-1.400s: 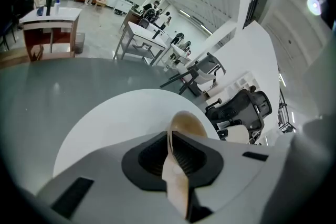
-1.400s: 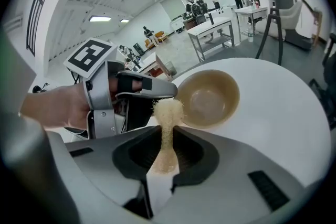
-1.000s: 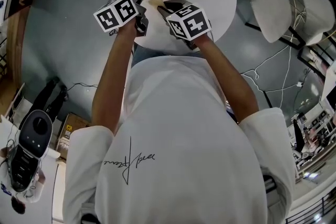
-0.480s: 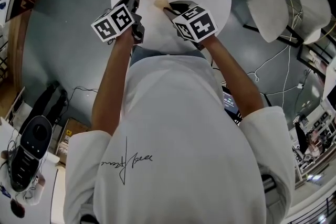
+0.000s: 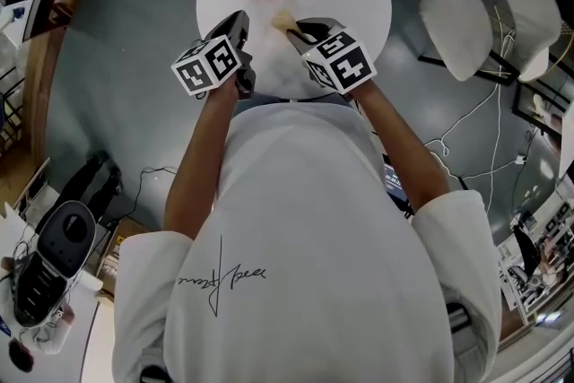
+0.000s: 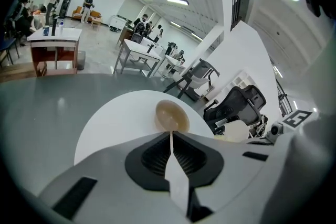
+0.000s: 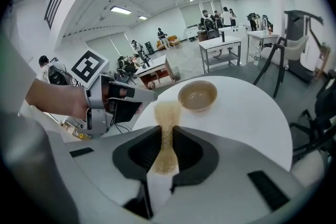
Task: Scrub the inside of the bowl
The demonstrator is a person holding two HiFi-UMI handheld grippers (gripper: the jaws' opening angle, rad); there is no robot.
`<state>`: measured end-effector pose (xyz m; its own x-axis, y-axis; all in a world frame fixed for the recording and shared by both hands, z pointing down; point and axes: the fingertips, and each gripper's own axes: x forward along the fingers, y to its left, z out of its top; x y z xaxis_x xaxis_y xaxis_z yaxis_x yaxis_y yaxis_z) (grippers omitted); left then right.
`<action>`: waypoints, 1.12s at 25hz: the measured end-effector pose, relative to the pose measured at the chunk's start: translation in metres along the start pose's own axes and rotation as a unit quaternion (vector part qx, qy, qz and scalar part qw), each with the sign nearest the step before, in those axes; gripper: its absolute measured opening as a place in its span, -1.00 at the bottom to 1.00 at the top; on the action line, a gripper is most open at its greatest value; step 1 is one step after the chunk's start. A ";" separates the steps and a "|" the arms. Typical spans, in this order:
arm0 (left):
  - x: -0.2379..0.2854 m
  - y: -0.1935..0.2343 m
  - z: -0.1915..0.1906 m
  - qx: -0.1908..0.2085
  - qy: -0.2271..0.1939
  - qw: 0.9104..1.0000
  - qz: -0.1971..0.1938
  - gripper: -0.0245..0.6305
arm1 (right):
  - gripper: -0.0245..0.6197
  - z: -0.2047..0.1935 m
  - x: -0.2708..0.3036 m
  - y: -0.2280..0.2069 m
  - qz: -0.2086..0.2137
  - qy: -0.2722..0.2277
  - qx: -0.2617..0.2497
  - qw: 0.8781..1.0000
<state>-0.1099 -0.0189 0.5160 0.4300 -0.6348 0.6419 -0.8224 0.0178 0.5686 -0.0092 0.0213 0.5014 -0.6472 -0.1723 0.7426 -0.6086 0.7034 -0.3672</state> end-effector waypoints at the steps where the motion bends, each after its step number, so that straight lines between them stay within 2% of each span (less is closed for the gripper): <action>1: -0.003 -0.004 -0.003 0.003 -0.003 1.000 -0.002 -0.87 | -0.68 -0.001 -0.004 0.002 -0.003 -0.007 -0.004 1.000; 6: -0.021 -0.029 -0.013 0.030 -0.015 0.999 -0.014 -0.91 | -0.68 -0.001 -0.025 0.010 -0.015 -0.044 -0.021 0.999; 12: -0.043 -0.051 -0.035 0.039 -0.014 0.999 -0.032 -0.91 | -0.68 -0.008 -0.048 0.023 -0.030 -0.069 -0.032 0.997; 19: -0.065 -0.102 -0.034 0.087 -0.046 0.993 -0.063 -0.91 | -0.69 -0.004 -0.090 0.027 -0.039 -0.118 -0.029 0.992; 21: -0.072 -0.115 -0.031 0.085 -0.056 0.992 -0.077 -0.91 | -0.69 -0.002 -0.102 0.027 -0.041 -0.129 -0.032 0.990; 24: -0.083 -0.127 -0.030 0.061 -0.067 0.991 -0.097 -0.91 | -0.69 -0.005 -0.115 0.030 -0.040 -0.143 -0.025 0.989; 28: -0.099 -0.129 -0.024 0.085 -0.077 0.991 -0.074 -0.92 | -0.69 -0.008 -0.130 0.033 -0.050 -0.155 -0.007 0.987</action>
<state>-0.0376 0.0600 0.3920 0.4990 -0.7310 0.4654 -0.8116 -0.2059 0.5468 0.0584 0.0722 0.3975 -0.6950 -0.4416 0.5674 -0.6711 0.6816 -0.2915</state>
